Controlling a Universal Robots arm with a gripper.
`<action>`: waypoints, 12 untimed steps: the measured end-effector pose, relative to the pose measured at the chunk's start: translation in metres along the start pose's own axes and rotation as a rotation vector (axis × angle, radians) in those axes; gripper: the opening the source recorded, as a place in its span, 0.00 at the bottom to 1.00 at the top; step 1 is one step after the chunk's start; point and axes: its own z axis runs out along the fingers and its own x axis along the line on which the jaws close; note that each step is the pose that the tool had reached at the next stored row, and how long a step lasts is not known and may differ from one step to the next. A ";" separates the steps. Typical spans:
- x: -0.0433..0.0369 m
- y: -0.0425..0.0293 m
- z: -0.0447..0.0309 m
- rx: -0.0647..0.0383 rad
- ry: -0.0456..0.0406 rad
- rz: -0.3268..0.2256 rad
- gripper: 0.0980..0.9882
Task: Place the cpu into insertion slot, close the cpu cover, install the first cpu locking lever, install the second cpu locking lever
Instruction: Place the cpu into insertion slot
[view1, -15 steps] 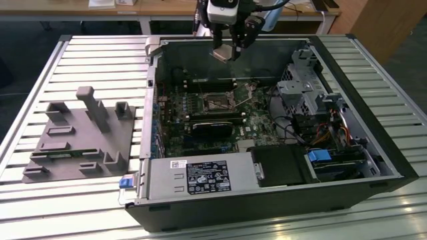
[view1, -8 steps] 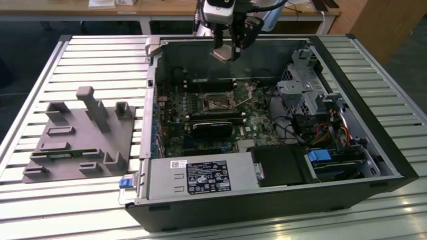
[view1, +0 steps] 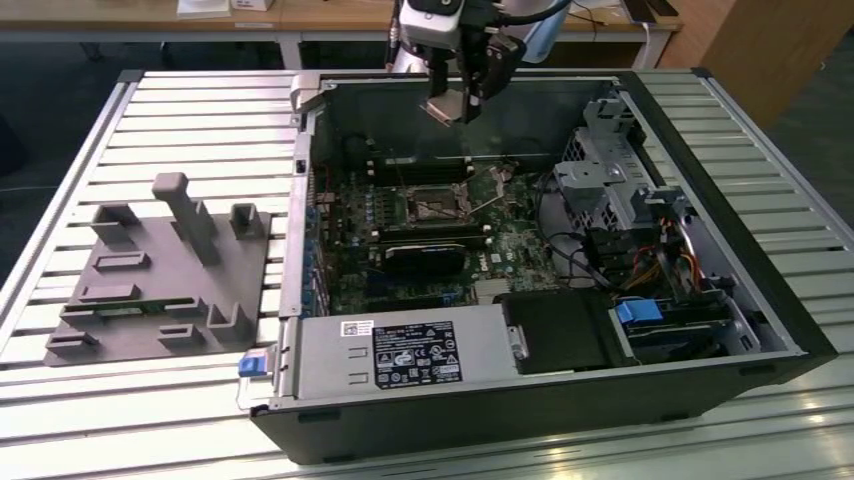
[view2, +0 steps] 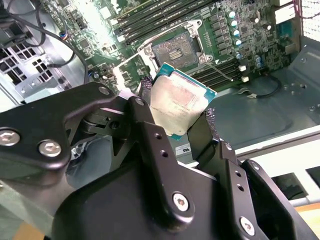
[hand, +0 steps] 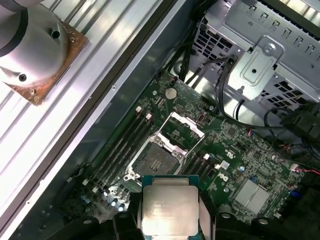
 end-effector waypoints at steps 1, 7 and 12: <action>0.0000 0.0000 0.0001 0.000 -0.0006 0.008 0.49; 0.0001 0.0000 0.0006 -0.001 -0.0043 0.056 0.49; 0.0003 0.0001 0.0011 -0.001 -0.0077 0.098 0.49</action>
